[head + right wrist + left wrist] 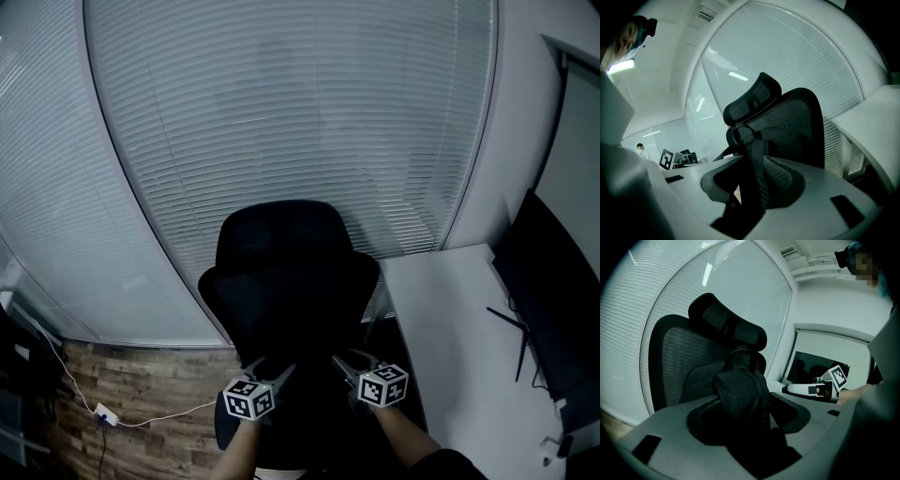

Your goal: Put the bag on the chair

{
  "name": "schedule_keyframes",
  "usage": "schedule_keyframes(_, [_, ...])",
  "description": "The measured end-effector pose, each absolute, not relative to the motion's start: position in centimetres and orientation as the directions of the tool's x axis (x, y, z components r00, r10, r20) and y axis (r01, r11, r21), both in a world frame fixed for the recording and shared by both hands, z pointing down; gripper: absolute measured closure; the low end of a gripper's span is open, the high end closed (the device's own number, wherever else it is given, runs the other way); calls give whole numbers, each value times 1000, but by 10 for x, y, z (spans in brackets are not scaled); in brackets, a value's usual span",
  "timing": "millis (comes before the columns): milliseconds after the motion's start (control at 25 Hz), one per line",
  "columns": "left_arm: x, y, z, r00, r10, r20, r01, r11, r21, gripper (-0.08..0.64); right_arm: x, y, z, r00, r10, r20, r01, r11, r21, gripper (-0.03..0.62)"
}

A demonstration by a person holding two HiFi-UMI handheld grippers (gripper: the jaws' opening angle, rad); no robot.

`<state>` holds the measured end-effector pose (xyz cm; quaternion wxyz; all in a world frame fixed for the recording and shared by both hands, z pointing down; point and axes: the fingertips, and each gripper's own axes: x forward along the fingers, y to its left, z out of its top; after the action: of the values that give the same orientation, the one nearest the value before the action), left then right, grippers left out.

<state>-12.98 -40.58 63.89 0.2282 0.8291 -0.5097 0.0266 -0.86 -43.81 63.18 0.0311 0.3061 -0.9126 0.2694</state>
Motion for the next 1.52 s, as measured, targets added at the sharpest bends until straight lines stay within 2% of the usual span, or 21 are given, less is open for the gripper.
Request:
schedule_keyframes(600, [-136,-381,636,446,-849,282,-872,-343,349,242,3,-413,617,-779,-596,193,-607,641,-470,479])
schedule_keyframes(1200, [-134,-324,584,462,-876,140,-864,-409,293,244,4,-354,572,-748,-655,109,-624,637,-452,480])
schedule_keyframes(1280, [-132,-310,582,475,-870,129,-857,-425,290,253,4,-343,568,-740,-666,99,-631,634,-448,480])
schedule_keyframes(1400, [-127,-287,573,500,-859,106,-845,-458,276,330,6,-324,558,-723,-686,76,-641,626,-445,480])
schedule_keyframes(1520, [-126,-264,561,510,-856,82,-841,-477,255,365,8,-303,550,-704,-708,59,-654,613,-443,491])
